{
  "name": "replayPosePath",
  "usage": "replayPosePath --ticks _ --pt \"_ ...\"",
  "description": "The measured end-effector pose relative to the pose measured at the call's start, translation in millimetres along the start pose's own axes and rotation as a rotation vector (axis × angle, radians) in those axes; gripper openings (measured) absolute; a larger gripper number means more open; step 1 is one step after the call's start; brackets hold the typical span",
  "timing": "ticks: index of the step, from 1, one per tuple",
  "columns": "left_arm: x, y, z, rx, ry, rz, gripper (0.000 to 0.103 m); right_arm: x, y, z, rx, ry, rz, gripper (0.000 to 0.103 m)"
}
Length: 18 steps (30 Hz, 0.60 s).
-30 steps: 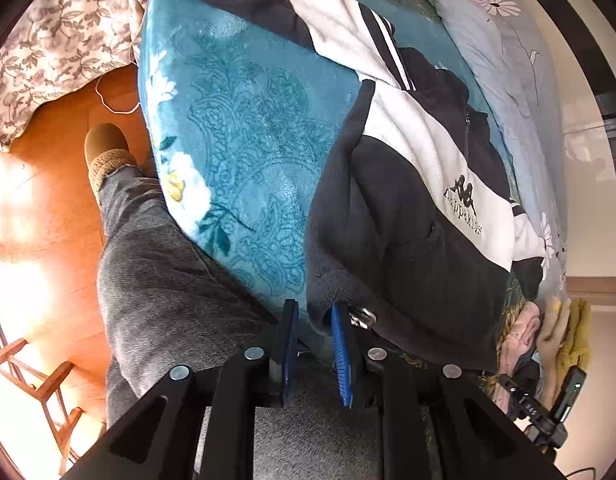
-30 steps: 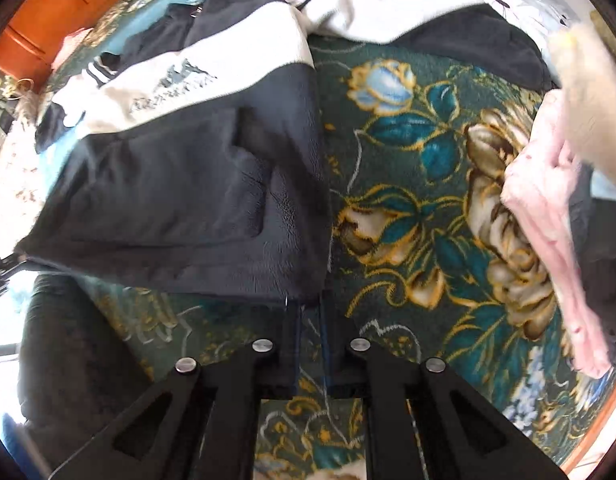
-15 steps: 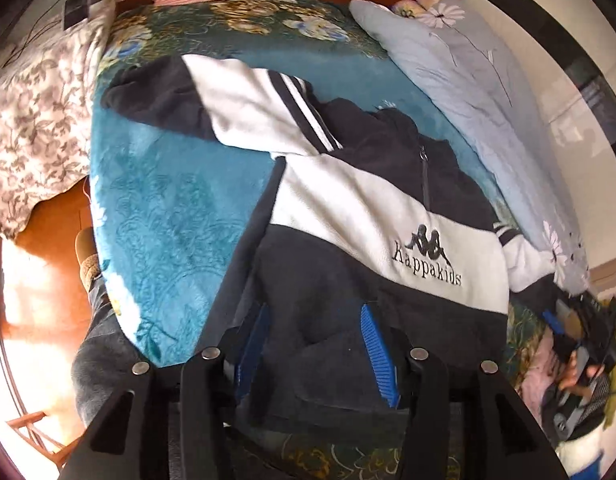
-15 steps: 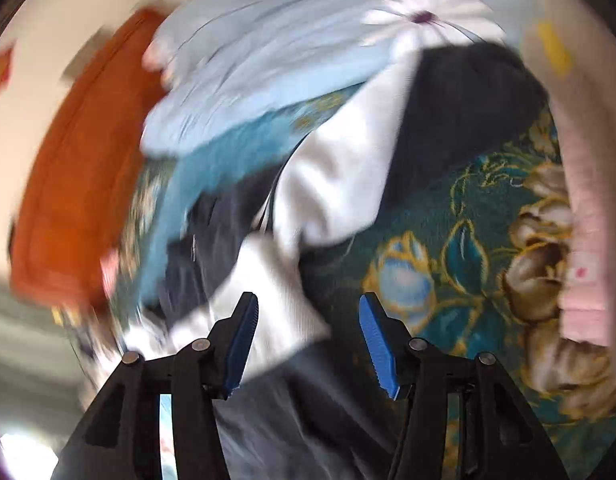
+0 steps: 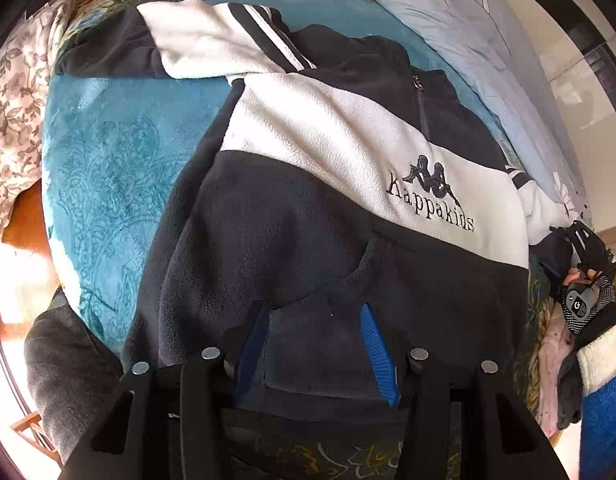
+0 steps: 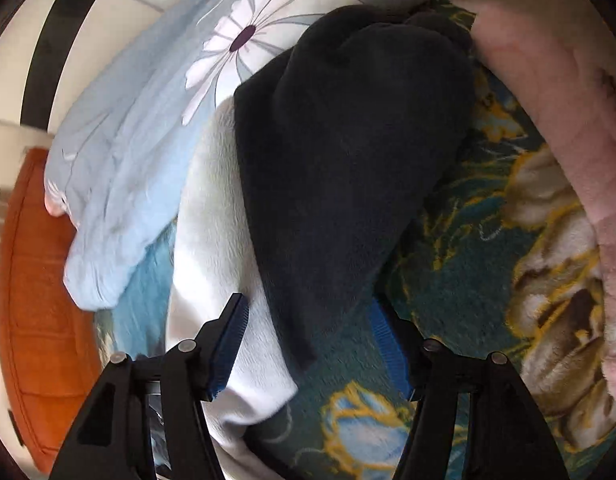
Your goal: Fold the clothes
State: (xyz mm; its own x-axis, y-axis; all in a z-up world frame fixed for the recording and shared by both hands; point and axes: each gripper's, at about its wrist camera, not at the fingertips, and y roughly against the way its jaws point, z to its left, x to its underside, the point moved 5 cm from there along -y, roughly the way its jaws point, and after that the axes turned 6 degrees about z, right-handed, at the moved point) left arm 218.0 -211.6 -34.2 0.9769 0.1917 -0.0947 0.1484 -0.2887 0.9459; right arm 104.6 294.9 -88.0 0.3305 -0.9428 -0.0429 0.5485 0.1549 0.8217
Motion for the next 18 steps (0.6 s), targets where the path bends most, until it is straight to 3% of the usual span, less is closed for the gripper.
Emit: replayPosePath --ticks 2,4,6,8,14,18 --pt "0.9 -1.0 1.8 0.006 0.013 0.005 0.053 -7.2 -2.0 3.9 -0.001 -0.005 -0.016 0.064" --pt "1.3 -1.0 2.9 0.012 0.022 0.003 0.052 -11.7 -5.0 7.7 0.027 -0.005 -0.012 0.055" --pt "1.0 -0.4 4.0 0.017 0.028 0.001 0.052 -14.7 -2.4 15.1 0.067 0.015 -0.018 0.006" --pt "1.0 0.0 5.9 0.019 0.033 0.000 0.052 -18.1 4.0 26.4 0.097 0.051 -0.036 0.006" --pt "2.5 -1.3 11.6 0.040 0.064 0.009 0.052 -25.1 62.9 102.6 0.061 0.343 -0.225 0.005" --pt "3.5 1.2 9.9 0.038 0.062 0.000 0.052 1.0 74.5 147.4 0.070 0.532 -0.268 0.005"
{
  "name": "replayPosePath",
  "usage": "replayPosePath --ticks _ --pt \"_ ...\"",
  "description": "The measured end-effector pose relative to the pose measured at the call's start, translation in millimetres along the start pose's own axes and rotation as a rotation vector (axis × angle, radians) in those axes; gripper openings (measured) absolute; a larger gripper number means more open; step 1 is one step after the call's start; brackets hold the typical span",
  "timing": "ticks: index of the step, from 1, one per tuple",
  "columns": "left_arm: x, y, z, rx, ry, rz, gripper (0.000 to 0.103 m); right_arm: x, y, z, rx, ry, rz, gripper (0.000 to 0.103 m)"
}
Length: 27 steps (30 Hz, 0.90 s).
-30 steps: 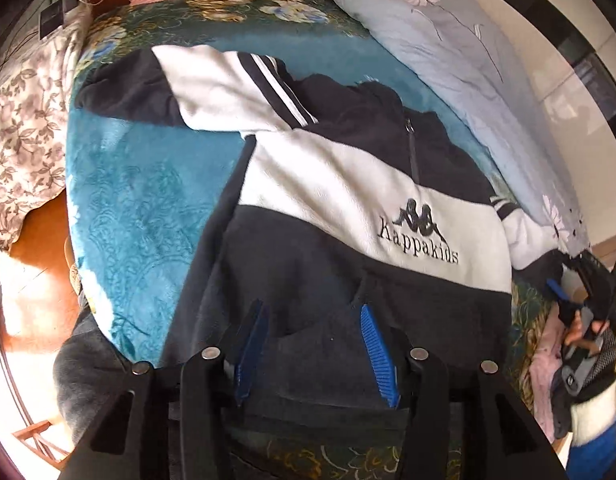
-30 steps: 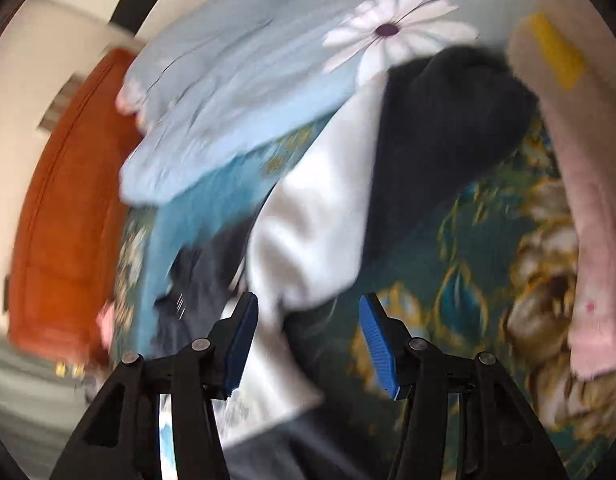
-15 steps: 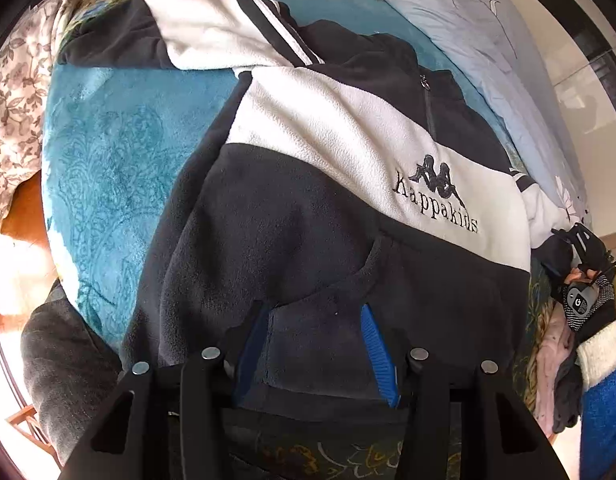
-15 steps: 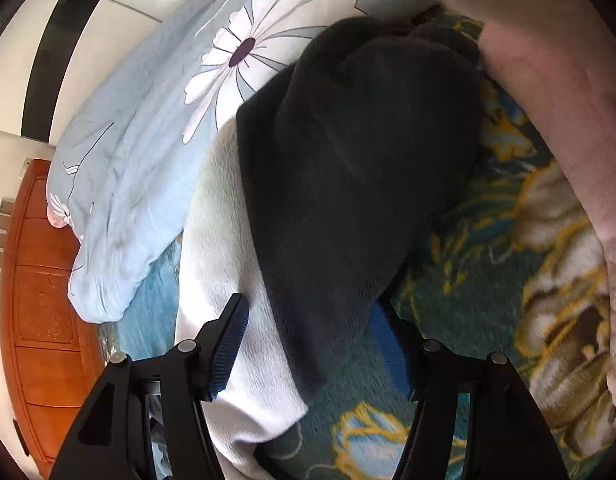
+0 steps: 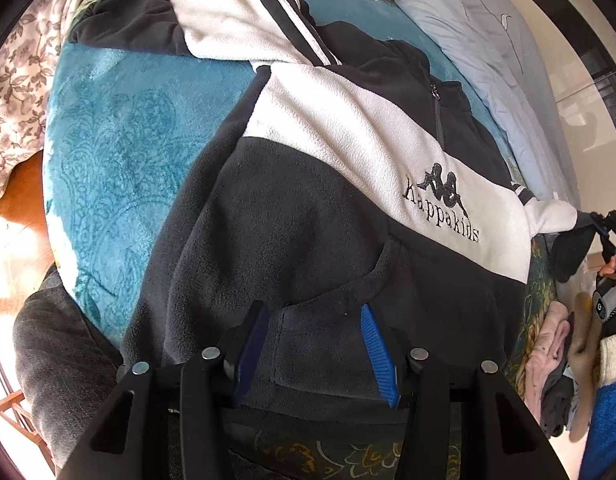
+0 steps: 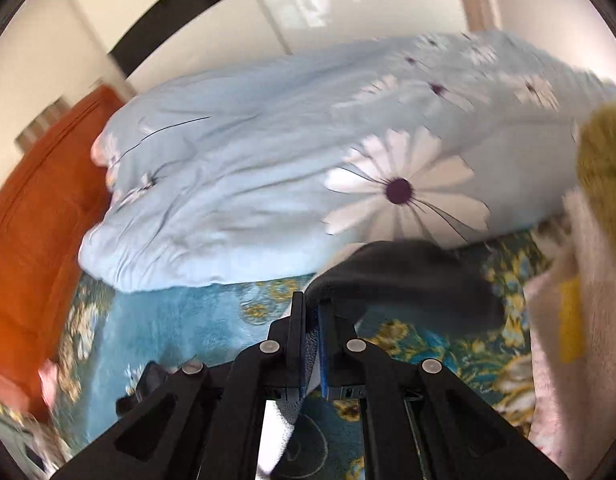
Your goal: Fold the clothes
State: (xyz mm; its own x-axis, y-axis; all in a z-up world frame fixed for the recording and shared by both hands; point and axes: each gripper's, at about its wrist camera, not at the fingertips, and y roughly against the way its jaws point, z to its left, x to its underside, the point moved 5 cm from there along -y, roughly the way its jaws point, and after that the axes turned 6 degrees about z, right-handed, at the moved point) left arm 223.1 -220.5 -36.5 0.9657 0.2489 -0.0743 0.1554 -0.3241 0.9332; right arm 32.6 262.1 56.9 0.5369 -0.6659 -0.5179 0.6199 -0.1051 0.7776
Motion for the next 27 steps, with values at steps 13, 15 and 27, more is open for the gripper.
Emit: replayPosePath --ticks 13,15,27 --pt "-4.0 19.9 4.8 -0.014 0.019 -0.083 0.053 225.7 -28.1 196.6 -0.178 0.969 0.144 0.005" --pt "-5.0 19.7 6.9 -0.012 0.018 -0.084 0.053 245.8 -50.5 187.5 -0.164 0.972 0.227 0.005" --pt "-6.9 14.2 19.1 0.038 0.073 -0.077 0.052 264.9 -22.2 210.1 -0.231 1.068 0.280 0.036"
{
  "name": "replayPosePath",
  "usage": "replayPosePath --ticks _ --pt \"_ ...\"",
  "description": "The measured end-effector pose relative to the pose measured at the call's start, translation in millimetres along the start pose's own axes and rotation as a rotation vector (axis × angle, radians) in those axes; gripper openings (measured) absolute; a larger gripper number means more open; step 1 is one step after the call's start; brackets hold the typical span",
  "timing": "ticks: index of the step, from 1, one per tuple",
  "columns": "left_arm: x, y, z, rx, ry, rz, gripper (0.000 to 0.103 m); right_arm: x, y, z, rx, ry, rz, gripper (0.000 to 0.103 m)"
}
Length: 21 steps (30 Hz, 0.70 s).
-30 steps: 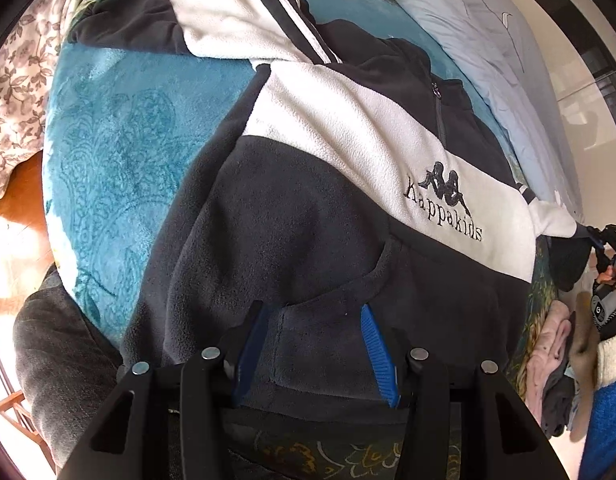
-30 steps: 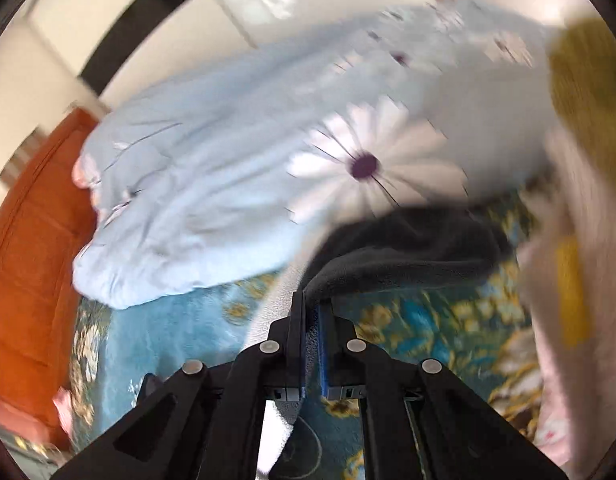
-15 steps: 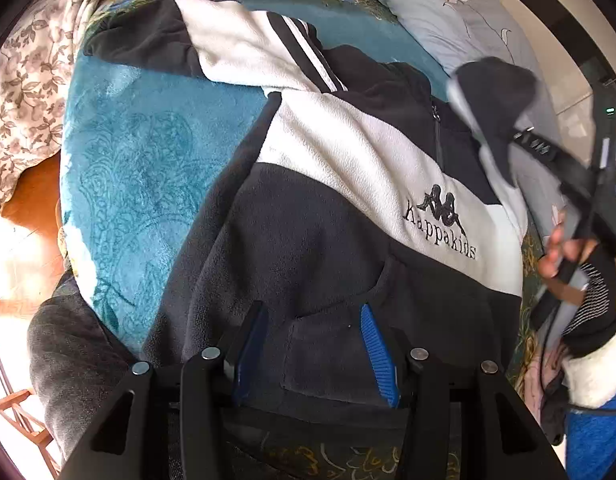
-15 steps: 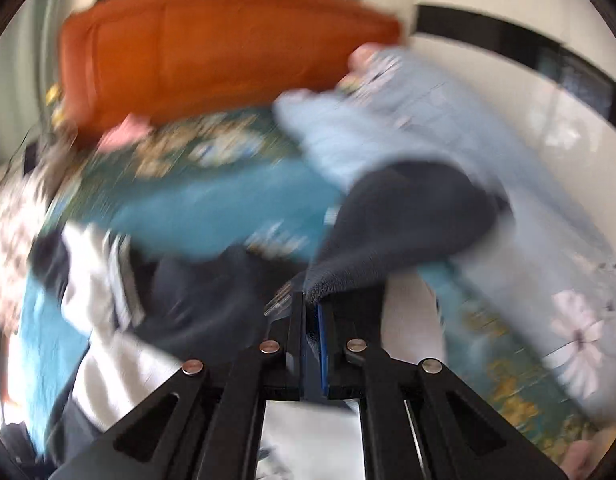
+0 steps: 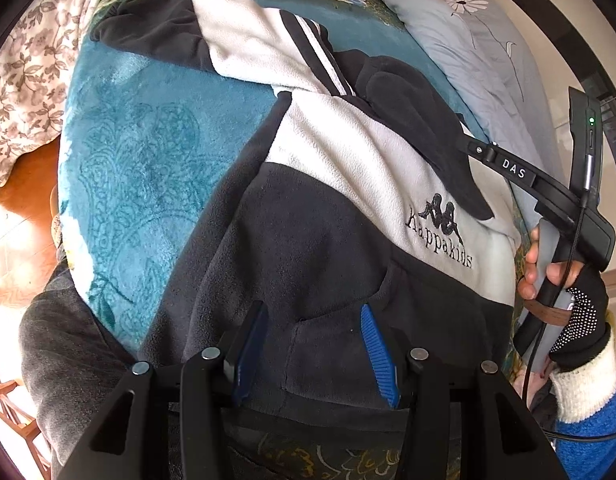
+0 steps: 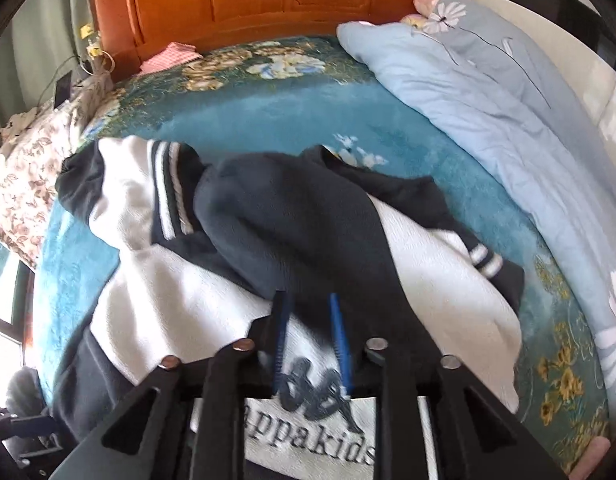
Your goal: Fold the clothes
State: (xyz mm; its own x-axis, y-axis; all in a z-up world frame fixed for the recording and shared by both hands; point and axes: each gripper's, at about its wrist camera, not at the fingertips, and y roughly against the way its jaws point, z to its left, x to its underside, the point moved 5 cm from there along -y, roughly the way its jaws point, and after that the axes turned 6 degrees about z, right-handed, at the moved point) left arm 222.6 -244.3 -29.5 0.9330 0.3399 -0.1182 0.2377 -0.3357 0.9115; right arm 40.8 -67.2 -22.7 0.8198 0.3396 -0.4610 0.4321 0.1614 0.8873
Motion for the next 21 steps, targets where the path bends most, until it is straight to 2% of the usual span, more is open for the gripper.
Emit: replayPosePath --ticks 2,7,11,14,18,21 --pt "-3.0 3.2 1.7 0.010 0.009 -0.012 0.053 -11.3 -1.2 18.2 -0.020 0.044 -0.008 0.044" --pt "-12.4 10.7 11.8 0.039 0.048 -0.035 0.053 -34.3 -22.4 71.0 -0.006 0.236 0.000 0.045" --pt "-23.3 19.0 30.9 0.064 0.111 -0.058 0.053 -43.2 -59.3 84.2 0.031 0.275 0.086 0.045" --pt "-34.0 23.2 52.2 0.079 0.177 -0.076 0.053 -42.8 -79.6 77.9 0.059 0.257 0.169 0.044" --pt "-47.4 25.0 83.3 0.106 0.270 -0.096 0.055 -48.6 -82.9 62.7 0.029 0.166 0.191 0.011" --pt "-59.3 27.4 107.2 0.122 0.327 -0.120 0.055 -58.0 -67.8 59.5 -0.079 0.075 0.161 0.010"
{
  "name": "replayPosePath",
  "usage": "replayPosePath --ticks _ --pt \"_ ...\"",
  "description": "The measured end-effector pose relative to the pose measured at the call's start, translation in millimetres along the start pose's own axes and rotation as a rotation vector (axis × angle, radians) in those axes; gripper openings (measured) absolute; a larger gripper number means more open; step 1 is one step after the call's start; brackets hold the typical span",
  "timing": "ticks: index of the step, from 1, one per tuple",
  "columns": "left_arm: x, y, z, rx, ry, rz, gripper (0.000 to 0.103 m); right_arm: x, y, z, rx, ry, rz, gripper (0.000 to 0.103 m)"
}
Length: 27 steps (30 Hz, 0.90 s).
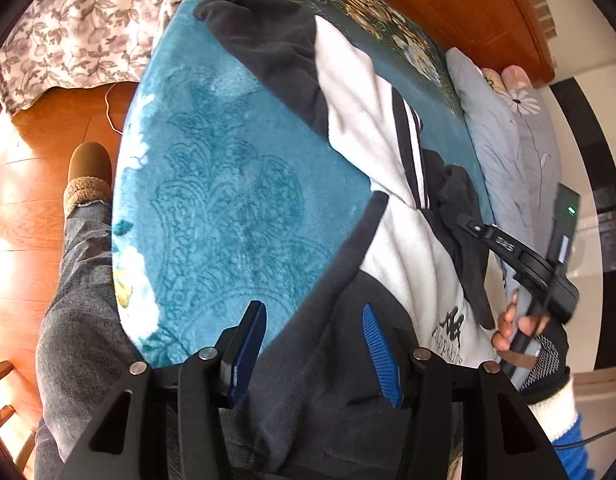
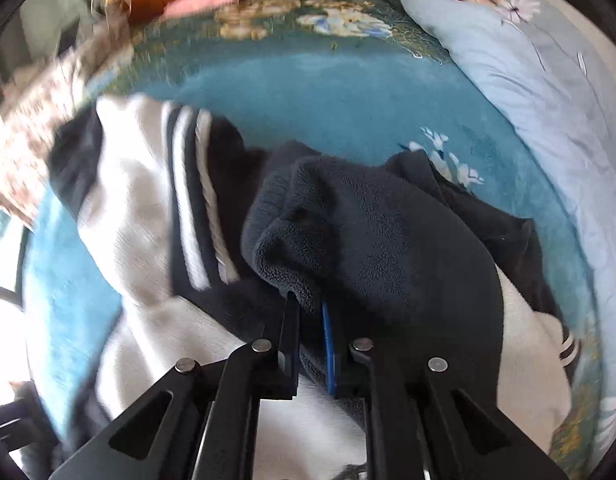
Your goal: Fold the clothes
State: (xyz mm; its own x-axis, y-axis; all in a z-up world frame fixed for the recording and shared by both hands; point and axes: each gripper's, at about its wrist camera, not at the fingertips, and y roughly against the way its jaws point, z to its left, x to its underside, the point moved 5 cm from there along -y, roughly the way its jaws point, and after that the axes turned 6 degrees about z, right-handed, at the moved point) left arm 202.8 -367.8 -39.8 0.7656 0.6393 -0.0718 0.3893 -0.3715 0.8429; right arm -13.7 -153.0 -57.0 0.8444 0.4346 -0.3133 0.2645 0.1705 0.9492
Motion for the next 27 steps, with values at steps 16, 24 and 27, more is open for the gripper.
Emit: replayPosePath --ticks 16,24,27 --pt "-176.1 0.2 80.0 0.168 0.338 -0.180 0.056 21.0 4.4 36.0 -0.135 -0.045 -0.030 0.052" --pt "-246.5 -22.4 99.5 0.138 0.356 -0.221 0.054 47.5 27.5 46.1 -0.118 -0.058 -0.045 0.052" --pt "-258.4 -25.3 95.9 0.089 0.316 -0.223 0.032 54.3 29.4 43.3 -0.117 -0.073 -0.030 0.052"
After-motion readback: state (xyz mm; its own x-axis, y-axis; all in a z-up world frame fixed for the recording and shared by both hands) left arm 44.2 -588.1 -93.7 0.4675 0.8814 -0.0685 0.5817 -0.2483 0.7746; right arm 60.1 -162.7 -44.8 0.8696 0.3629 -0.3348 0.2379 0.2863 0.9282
